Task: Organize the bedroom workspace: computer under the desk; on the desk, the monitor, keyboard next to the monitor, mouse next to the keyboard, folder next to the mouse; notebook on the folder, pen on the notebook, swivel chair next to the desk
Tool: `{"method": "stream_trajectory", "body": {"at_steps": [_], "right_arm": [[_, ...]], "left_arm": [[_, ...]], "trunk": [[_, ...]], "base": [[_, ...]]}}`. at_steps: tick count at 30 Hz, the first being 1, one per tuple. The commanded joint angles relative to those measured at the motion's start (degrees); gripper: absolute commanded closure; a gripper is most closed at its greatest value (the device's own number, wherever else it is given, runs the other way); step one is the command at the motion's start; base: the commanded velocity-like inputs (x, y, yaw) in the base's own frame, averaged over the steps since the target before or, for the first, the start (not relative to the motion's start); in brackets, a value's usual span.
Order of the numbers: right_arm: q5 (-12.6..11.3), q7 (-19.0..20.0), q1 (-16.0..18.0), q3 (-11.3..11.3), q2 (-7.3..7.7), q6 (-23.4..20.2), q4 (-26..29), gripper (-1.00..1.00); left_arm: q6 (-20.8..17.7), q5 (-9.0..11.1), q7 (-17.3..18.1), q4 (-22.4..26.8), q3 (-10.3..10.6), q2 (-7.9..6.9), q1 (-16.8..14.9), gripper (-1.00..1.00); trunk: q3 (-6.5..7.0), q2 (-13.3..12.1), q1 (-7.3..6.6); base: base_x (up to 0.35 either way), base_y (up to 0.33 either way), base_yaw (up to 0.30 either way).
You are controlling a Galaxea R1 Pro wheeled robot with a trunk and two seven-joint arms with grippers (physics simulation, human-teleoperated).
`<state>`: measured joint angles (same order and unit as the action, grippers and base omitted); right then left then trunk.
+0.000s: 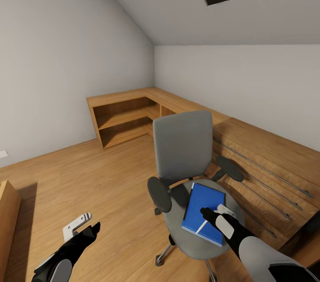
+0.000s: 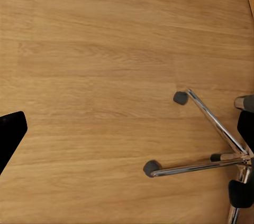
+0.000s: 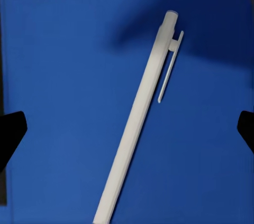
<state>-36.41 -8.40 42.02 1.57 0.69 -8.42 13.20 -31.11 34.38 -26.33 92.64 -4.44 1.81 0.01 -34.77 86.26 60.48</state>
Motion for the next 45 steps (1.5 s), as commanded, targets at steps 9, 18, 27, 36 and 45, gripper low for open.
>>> {"method": "stream_trajectory", "body": {"at_steps": [9,18,27,36,45], "right_arm": [[-0.2,-0.9,0.0,0.2,0.02,-0.2,0.2,-1.00],[-0.2,-0.9,0.0,0.2,0.02,-0.1,0.2,-1.00],[-0.2,-0.9,0.0,0.3,0.02,-0.1,0.2,-1.00],[-0.1,-0.9,0.0,0.3,0.01,0.0,0.2,-1.00],[-0.1,-0.9,0.0,0.3,-0.01,0.0,0.2,-1.00]], "left_arm": [[-0.2,0.6,-0.4,0.1,0.2,0.03,0.0,-1.00],[-0.1,0.6,-0.4,0.1,0.2,0.03,0.0,-1.00],[-0.1,0.6,-0.4,0.1,0.3,0.06,0.0,-1.00],[-0.1,0.6,-0.4,0.1,1.1,0.04,0.0,-1.00],[0.0,0.6,-0.4,0.1,1.3,0.10,0.0,-1.00]], "trunk": [[-0.04,0.0,0.00],[-0.94,2.0,1.10],[-1.30,2.8,1.54],[-1.84,4.0,2.20],[-2.38,5.2,2.86]], "base": [[0.000,0.000,0.000],[0.000,0.000,0.000],[0.000,0.000,0.000],[0.000,0.000,0.000],[0.000,0.000,0.000]]}}
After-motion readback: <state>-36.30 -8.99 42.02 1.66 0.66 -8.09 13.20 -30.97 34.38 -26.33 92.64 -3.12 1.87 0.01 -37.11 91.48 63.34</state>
